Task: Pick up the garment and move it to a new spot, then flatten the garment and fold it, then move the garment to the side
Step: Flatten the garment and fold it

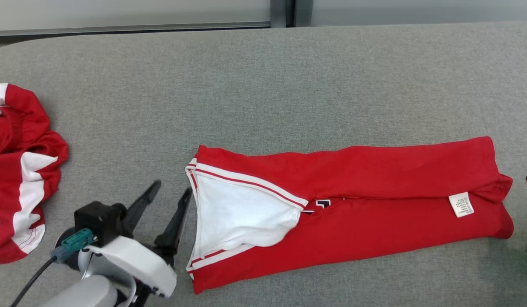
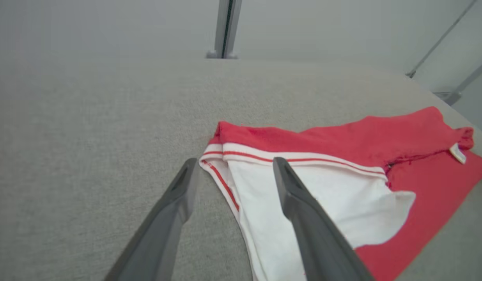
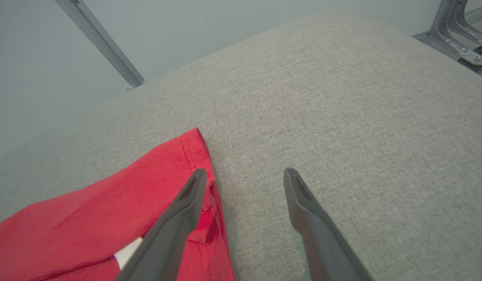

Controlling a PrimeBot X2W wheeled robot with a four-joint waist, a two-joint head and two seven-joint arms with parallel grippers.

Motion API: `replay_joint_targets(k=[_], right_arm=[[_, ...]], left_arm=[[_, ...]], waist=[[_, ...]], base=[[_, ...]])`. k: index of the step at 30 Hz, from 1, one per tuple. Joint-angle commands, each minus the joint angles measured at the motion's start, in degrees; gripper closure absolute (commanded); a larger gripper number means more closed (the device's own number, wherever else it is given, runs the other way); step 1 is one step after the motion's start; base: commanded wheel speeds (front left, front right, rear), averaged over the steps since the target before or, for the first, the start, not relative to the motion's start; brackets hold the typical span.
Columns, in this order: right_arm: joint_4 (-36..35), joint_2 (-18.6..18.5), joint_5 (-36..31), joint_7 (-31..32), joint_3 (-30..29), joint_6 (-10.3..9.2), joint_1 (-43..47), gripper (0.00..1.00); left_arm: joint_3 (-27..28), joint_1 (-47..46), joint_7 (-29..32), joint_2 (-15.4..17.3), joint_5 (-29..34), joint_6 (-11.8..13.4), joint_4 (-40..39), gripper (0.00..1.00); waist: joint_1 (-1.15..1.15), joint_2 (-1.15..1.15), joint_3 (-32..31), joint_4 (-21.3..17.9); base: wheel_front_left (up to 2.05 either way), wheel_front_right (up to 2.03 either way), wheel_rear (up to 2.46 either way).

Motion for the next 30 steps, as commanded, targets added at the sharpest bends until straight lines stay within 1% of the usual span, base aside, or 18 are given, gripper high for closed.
replay_joint_targets(k=[1, 2, 3, 4, 6, 8, 10, 13, 15, 17, 22, 23, 24, 25, 27, 30], right_arm=[[-0.72, 0.46, 1.18, -1.9, -0.61, -0.01, 0.72, 0.0], [-0.79, 0.83, 2.02, -3.37, -1.2, -0.01, 1.53, 0.0], [-0.87, 1.05, 3.51, -5.57, -1.13, -0.01, 2.52, 0.0], [-0.5, 1.03, 3.82, -6.22, -0.69, 0.0, 2.57, 0.0], [1.02, 0.35, 3.74, -6.87, 0.32, -0.01, 2.08, 0.0], [3.72, -0.37, 2.39, -7.32, 0.85, -0.01, 1.02, 0.0], [6.89, -0.49, 0.39, -6.98, 1.4, -0.01, -0.31, 0.0], [11.92, -0.85, -3.29, -5.48, 1.04, -0.01, -1.22, 0.0], [14.37, -0.58, -5.25, -4.54, 1.05, -0.01, -1.53, 0.0], [16.25, 0.44, -5.98, -3.27, 0.97, -0.01, -1.54, 0.0], [18.07, 1.66, -6.66, -0.96, 2.0, 0.0, -0.01, 0.0], [18.21, 1.87, -6.59, -0.69, 2.24, 0.0, 0.22, 0.54], [18.19, 1.95, -6.48, -0.54, 2.47, 0.0, 0.38, 0.82], [18.16, 1.93, -6.35, -0.43, 2.6, 0.0, 0.51, 1.0], [17.63, 1.33, -6.57, -1.29, 2.81, -0.01, 0.55, 1.0], [17.11, -0.73, -7.57, -3.31, 2.01, -0.08, 0.41, 1.0]], left_arm=[[3.93, 1.09, -0.31, -2.02, 3.45, 1.99, -0.7, 0.0], [7.84, 3.54, -0.3, -3.96, 6.45, 4.16, -1.05, 0.0], [15.04, 8.28, -0.24, -7.98, 14.77, 7.74, -1.68, 0.0], [17.57, 10.2, -0.24, -9.8, 19.05, 9.18, -1.73, 0.0], [21.52, 13.17, -0.27, -13.4, 27.41, 11.19, -1.82, 0.0], [23.93, 16.04, -0.26, -16.62, 34.21, 11.95, -1.47, 0.0], [25.99, 18.34, -0.27, -19.15, 38.99, 11.5, -0.74, 0.0], [28.8, 20.76, -0.28, -22.74, 43.62, 10.21, -0.05, 0.0], [30.49, 22.39, -0.28, -24.16, 45.81, 9.24, 0.68, 0.0], [32.16, 23.41, -0.28, -25.56, 47.69, 8.42, 1.13, 0.0], [35.19, 26.01, -0.29, -28.26, 51.49, 6.22, 1.84, 0.0], [35.48, 26.24, -0.28, -28.59, 52.08, 5.62, 2.13, 0.0], [35.81, 26.54, -0.29, -28.92, 52.69, 5.06, 2.37, 0.0], [36.14, 26.82, -0.29, -29.29, 53.23, 4.54, 2.61, 0.0], [36.82, 27.16, -0.29, -29.96, 54.07, 3.5, 3.09, 0.0], [37.81, 27.38, -0.29, -30.69, 55.23, 2.05, 3.42, 0.0]], waist=[[0.0, 0.0, -0.32, 0.49], [0.0, 0.0, -0.46, 0.86], [0.0, 0.0, -0.79, 1.63], [0.0, 0.0, -0.96, 1.97], [0.0, 0.0, -1.33, 2.76], [0.0, 0.0, -1.8, 3.64], [0.0, 0.0, -2.29, 4.52], [0.0, 0.0, -3.2, 6.13], [0.0, 0.0, -3.73, 7.07], [0.0, 0.0, -4.13, 7.82], [0.0, 0.0, -5.06, 8.94], [0.0, 0.0, -5.22, 9.03], [0.0, 0.0, -5.36, 9.1], [0.0, 0.0, -5.47, 9.13], [0.0, 0.0, -5.62, 9.09], [0.0, 0.0, -5.63, 8.6]], base=[[0.0, 0.0, 0.0], [0.0, 0.0, 0.0], [0.0, 0.0, 0.0], [0.0, 0.0, 0.0], [0.0, 0.0, 0.0], [0.0, 0.0, 0.0], [0.0, 0.0, 0.0], [0.0, 0.0, 0.0], [0.0, 0.0, 0.0], [0.0, 0.0, 0.0], [0.0, 0.0, 0.0], [0.0, 0.0, 0.0], [0.0, 0.0, 0.0], [0.0, 0.0, 0.0], [0.0, 0.0, 0.0], [0.0, 0.0, 0.0]])
